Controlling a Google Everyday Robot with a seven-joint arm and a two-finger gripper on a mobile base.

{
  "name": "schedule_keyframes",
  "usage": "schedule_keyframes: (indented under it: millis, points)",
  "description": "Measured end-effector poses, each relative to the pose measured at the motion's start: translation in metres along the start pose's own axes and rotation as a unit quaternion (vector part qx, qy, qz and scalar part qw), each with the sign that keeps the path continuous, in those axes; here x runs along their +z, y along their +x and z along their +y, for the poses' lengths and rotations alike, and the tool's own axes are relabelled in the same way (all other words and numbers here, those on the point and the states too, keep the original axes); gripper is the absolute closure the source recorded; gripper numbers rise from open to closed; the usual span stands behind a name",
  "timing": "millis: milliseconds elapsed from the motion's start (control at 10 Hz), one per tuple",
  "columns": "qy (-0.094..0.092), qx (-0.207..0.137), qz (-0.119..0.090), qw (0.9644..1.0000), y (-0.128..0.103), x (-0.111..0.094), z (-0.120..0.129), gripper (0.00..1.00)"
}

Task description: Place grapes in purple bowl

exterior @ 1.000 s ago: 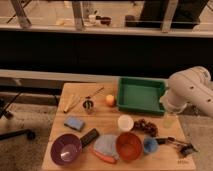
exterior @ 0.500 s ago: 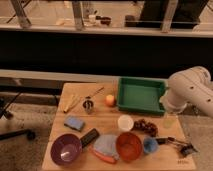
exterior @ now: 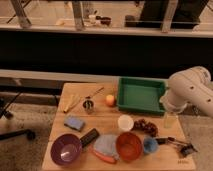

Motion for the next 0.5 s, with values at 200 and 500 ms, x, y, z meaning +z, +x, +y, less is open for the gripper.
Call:
schedule_keyframes:
  millis: [200, 500]
  points:
    - [-0.001, 0.005, -0.008, 1.0000, 0.003, 0.005, -0.006, 0.20]
    - [-0.004, 0.014, -0.021, 0.9997, 0.007, 0.014, -0.015, 0.20]
